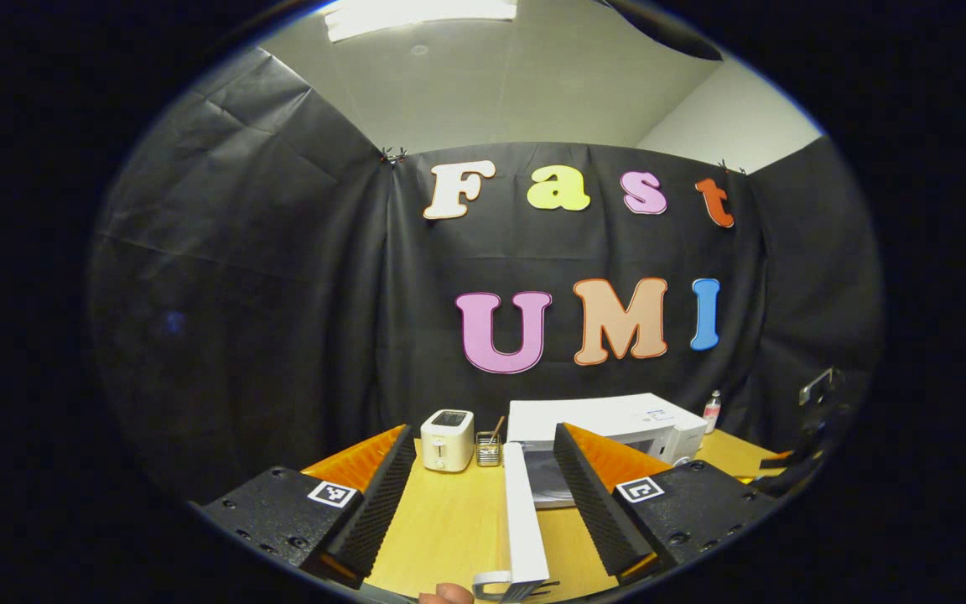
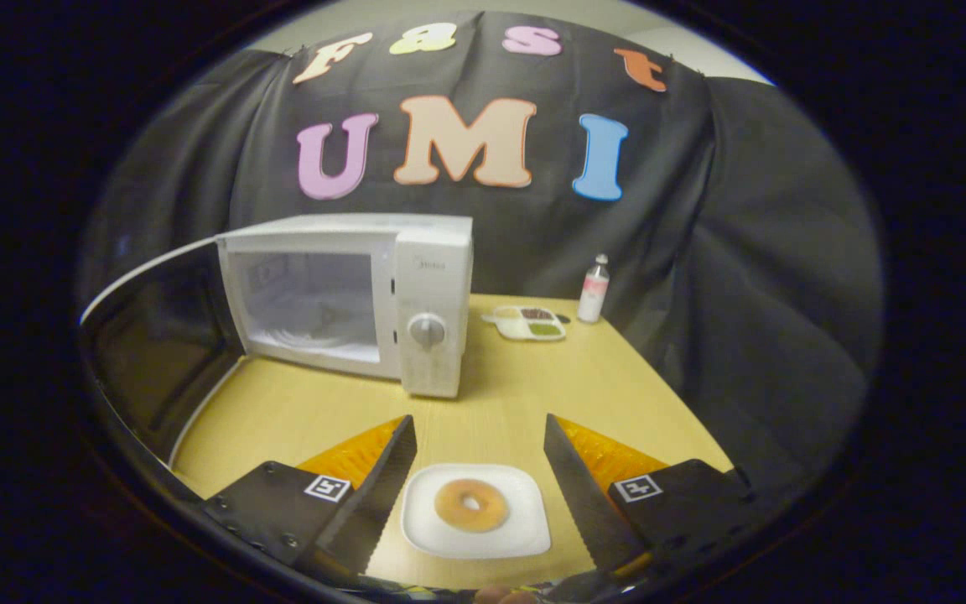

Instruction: Open the microwave oven with the left hand, put the food in, and close the microwave oven.

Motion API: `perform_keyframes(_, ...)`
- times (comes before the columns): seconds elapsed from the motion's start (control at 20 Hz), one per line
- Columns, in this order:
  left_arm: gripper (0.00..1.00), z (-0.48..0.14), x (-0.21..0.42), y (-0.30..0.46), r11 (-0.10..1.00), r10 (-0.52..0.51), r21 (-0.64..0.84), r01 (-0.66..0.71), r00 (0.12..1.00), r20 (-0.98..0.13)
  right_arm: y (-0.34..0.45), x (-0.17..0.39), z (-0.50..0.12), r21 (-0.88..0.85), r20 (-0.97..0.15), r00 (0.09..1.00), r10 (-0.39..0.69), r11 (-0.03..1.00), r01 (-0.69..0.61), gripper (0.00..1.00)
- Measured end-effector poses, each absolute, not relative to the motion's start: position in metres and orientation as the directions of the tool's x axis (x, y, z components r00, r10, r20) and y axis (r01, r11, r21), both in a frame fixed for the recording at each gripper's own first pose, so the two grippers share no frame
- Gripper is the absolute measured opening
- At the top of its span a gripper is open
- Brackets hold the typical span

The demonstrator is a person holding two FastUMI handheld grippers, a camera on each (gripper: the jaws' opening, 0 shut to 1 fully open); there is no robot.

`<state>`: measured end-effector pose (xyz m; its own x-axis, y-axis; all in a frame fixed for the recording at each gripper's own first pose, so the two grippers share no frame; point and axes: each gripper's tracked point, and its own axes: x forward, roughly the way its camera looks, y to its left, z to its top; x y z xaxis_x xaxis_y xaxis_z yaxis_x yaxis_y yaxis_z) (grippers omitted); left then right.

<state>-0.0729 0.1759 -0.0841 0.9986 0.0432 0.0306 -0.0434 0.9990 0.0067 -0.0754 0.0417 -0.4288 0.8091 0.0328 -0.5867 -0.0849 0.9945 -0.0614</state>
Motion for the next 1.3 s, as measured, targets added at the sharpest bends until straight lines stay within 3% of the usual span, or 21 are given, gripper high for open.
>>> perform_keyframes(0.35, 0.96, -0.07, -0.075, 0.167, 0.999, 0.044, 0.005, -0.044, 0.997, 0.057, 0.041, -0.097, -0.502, -0.068, -0.704, 0.709, 0.031, 0.991, -0.112, 0.98)
perform_keyframes(0.9, 0.94, -0.059, -0.088, 0.171, 0.997, 0.076, -0.004, -0.076, 0.994, 0.074, 0.044, -0.101, -0.55, 0.003, -0.784, 0.62, 0.039, 0.998, -0.059, 0.98)
perform_keyframes(1.0, 0.94, -0.063, -0.09, 0.174, 0.996, 0.091, -0.019, -0.09, 0.994, 0.06, 0.046, -0.102, -0.553, 0.04, -0.792, 0.609, 0.047, 0.999, -0.024, 0.96)
perform_keyframes(1.25, 0.95, -0.065, -0.093, 0.179, 0.995, 0.104, -0.014, -0.103, 0.993, 0.057, 0.046, -0.1, -0.551, 0.053, -0.799, 0.6, 0.048, 0.999, -0.01, 0.77)
perform_keyframes(1.3, 0.94, -0.066, -0.091, 0.179, 0.995, 0.103, -0.015, -0.103, 0.993, 0.053, 0.048, -0.099, -0.548, 0.067, -0.797, 0.601, 0.054, 0.998, 0.0, 0.83)
